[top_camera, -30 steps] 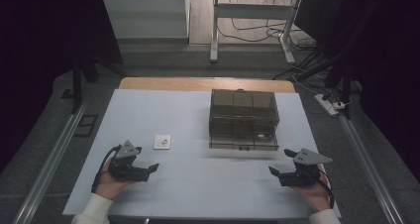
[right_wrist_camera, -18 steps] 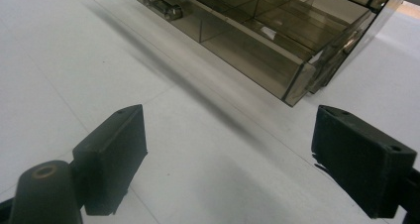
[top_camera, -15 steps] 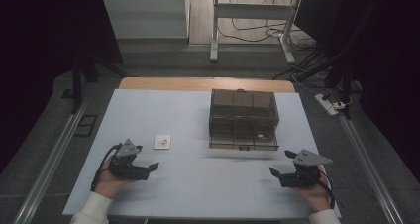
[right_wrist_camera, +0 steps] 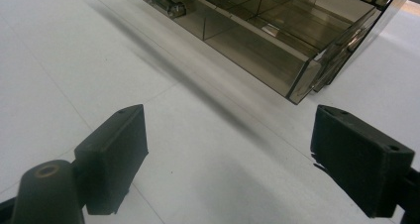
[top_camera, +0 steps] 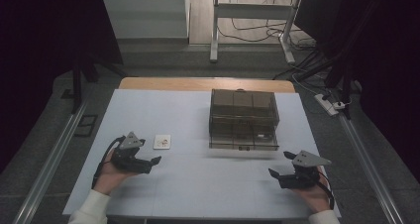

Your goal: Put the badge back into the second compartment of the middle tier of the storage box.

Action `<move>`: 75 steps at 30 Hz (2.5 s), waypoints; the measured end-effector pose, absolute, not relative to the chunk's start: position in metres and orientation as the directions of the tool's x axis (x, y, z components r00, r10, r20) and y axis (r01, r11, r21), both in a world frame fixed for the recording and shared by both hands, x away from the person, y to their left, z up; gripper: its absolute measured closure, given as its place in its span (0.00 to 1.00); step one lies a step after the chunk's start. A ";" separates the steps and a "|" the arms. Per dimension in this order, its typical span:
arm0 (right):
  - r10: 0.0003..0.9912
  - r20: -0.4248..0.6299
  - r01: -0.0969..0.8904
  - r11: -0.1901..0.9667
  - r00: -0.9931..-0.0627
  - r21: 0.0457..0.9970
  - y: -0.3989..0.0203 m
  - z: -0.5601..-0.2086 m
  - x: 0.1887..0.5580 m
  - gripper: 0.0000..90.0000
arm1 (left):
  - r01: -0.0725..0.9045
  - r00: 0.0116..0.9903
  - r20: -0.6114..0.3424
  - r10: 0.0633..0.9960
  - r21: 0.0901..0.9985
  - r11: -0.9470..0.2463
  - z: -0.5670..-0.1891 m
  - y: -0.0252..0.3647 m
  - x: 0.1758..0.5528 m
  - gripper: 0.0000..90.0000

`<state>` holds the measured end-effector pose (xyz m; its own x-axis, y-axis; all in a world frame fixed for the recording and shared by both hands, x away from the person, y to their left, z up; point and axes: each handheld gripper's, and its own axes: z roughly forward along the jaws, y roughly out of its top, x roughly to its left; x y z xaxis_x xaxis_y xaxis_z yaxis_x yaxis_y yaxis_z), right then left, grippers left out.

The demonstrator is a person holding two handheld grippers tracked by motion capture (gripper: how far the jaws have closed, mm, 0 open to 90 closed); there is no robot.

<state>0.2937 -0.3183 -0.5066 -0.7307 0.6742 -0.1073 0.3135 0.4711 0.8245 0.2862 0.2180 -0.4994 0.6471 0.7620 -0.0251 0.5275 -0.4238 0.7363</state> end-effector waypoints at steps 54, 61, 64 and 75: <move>0.674 -0.099 0.336 0.484 -0.732 0.808 -0.315 -0.511 0.291 0.17 | 0.455 0.808 0.038 0.588 0.593 -0.664 -0.493 0.198 0.389 0.19; 0.671 -0.104 0.338 0.493 -0.734 0.802 -0.314 -0.512 0.292 0.16 | 0.447 0.833 0.038 0.551 0.541 -0.713 -0.505 0.194 0.393 0.19; 0.672 -0.111 0.335 0.496 -0.732 0.801 -0.313 -0.512 0.291 0.16 | 0.437 0.847 0.030 0.531 0.532 -0.726 -0.510 0.193 0.395 0.19; 0.672 -0.110 0.335 0.496 -0.732 0.801 -0.312 -0.513 0.291 0.16 | 0.390 0.891 0.014 0.455 0.489 -0.780 -0.521 0.196 0.404 0.21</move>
<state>0.2912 -0.3117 -0.5130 -0.7323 0.6721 -0.1101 0.3349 0.4961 0.8011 0.4041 0.1960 -0.5212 0.8906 0.4545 0.0143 0.3902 -0.7799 0.4894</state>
